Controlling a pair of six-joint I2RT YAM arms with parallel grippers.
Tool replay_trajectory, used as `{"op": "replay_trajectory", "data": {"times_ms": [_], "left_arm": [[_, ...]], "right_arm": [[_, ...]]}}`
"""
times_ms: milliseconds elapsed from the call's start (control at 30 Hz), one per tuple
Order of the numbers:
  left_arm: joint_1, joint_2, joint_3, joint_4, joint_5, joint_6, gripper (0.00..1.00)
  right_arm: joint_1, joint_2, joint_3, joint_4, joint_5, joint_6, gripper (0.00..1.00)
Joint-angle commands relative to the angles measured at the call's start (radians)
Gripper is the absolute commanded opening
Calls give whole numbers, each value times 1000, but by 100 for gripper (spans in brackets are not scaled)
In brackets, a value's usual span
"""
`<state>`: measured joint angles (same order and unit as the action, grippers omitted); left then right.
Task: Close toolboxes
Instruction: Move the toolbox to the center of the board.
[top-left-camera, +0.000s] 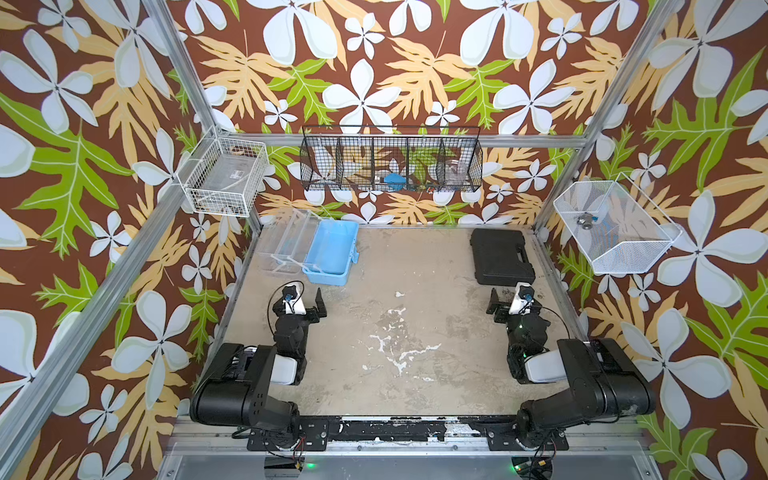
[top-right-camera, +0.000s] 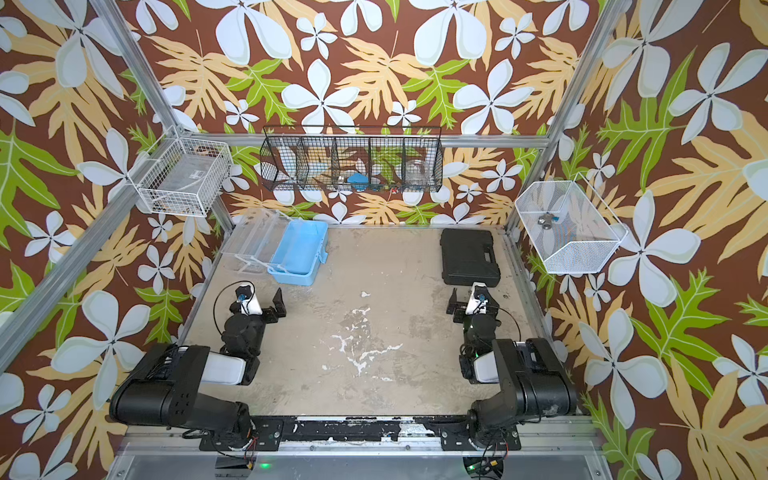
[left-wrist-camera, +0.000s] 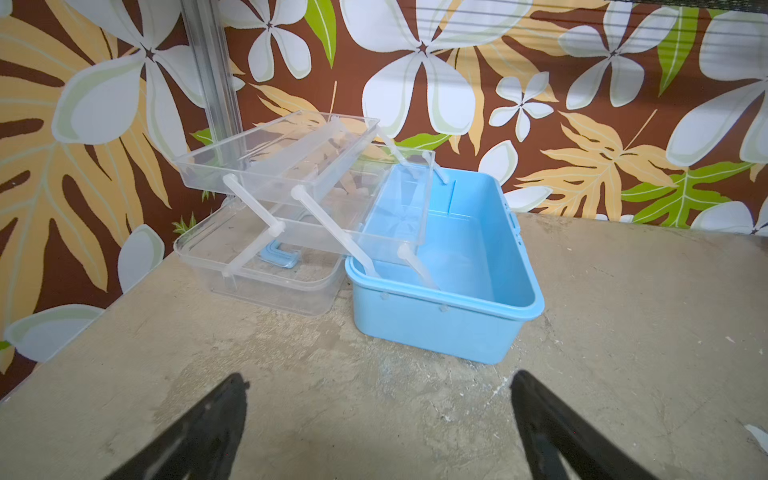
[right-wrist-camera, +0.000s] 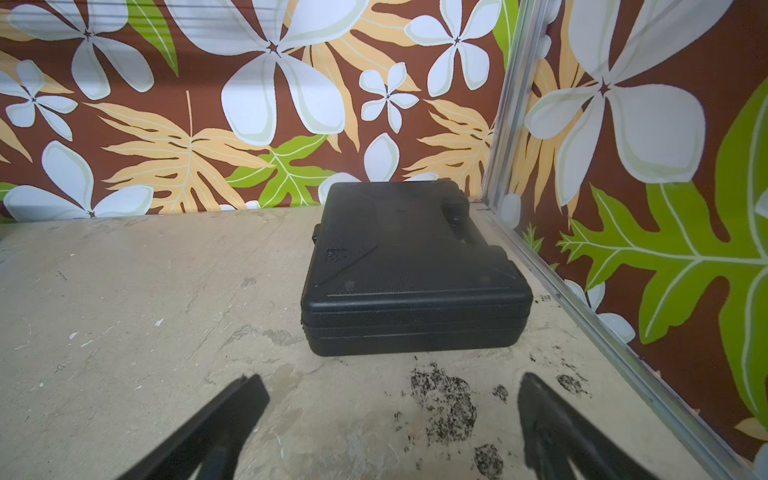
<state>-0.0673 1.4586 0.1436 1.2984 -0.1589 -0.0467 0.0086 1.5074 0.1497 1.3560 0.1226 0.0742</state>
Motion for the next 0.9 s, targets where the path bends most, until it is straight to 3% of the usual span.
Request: {"op": "replay_trajectory", "data": {"times_ms": [0, 533, 667, 800, 867], "left_arm": [[-1, -1, 12, -2, 57, 28, 100], [9, -6, 21, -11, 50, 22, 100], [-56, -175, 120, -310, -75, 49, 100], [-181, -258, 262, -514, -198, 41, 100], [-212, -240, 371, -644, -185, -4, 100]], "right_arm": [[1, 3, 4, 7, -5, 1, 100], [1, -16, 9, 3, 3, 0, 99], [1, -210, 269, -611, -33, 30, 100], [61, -299, 432, -918, -2, 75, 100], [106, -304, 498, -1052, 15, 93, 99]]}}
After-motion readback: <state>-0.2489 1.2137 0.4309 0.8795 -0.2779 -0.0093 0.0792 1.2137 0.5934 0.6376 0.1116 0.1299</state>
